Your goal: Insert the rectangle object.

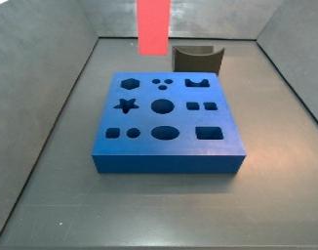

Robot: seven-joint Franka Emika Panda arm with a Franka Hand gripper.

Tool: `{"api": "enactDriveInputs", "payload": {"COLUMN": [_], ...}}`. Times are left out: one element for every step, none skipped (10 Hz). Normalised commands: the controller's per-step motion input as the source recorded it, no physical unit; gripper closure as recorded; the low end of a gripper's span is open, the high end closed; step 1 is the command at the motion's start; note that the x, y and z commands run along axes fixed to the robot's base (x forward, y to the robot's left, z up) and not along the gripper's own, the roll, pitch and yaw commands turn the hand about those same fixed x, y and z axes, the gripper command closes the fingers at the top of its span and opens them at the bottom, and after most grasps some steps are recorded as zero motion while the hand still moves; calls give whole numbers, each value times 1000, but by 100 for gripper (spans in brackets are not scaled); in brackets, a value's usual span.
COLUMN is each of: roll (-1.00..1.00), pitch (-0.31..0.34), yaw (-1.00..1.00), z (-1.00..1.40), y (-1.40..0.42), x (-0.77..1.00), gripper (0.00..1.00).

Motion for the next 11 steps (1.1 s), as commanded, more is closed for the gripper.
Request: {"api": "enactDriveInputs", "payload": {"roll": [-20,0,0,0,99,146,121,101,67,27,0], "pitch": [-37,0,0,0,66,107,51,10,0,0,0], "yaw": [0,0,0,0,0,0,0,0,0,0,0], "z": [-411,-557,-554,-577,-586,-477,-343,-246,-149,-97,-154], "y": [-269,-514,-520,-514,-454,-420,-414,-346,-306,-234,-126], "x": [726,1000,1000,1000,943,926,1000,1000,1000,1000,989], "gripper": [100,100,100,100,100,100,100,100,100,100,100]}}
